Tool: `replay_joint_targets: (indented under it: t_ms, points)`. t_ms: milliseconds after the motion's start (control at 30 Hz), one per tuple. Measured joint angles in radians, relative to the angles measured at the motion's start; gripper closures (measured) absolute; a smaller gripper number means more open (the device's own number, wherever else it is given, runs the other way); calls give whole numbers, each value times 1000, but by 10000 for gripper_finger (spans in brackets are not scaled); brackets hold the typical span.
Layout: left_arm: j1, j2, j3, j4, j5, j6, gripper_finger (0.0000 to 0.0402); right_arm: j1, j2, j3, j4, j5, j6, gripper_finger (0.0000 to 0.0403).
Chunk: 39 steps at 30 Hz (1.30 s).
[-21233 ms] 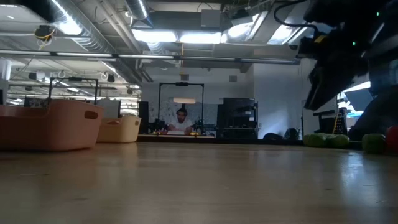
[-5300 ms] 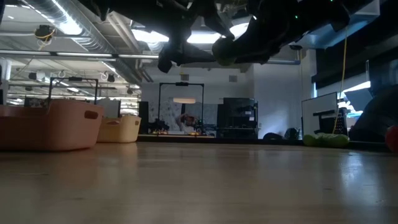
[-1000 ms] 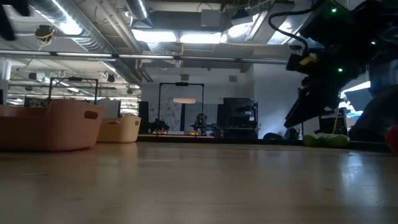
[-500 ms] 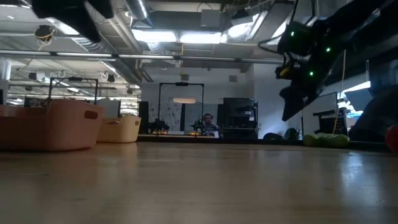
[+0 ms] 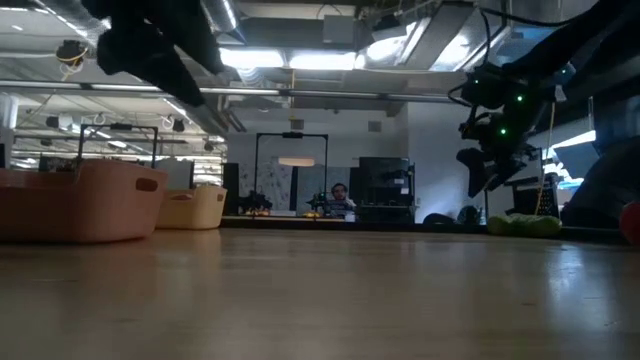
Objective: Sort produce into baskets
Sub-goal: Put the lime into the gray bin
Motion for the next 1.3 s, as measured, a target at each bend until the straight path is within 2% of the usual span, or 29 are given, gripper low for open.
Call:
replay_joint_targets:
  t_ms: [267,400,633,900,1167,1300]
  points:
    - [44,0,-34,114,-4,123,139,-95,32,78,-16,-30,-7,119]
    - [62,0,-34,126,-5,151,139,-111,115,138,-66,-24,-8,119]
    - [62,0,-34,132,-4,165,139,-110,290,237,-147,70,-8,119]
    - [62,0,-34,132,-4,163,139,-123,445,264,-172,120,-6,119]
    - [62,0,-34,133,-4,161,139,-138,472,264,-185,98,-29,122]
    - [62,0,-34,133,-4,160,139,-136,471,265,-186,90,-42,153]
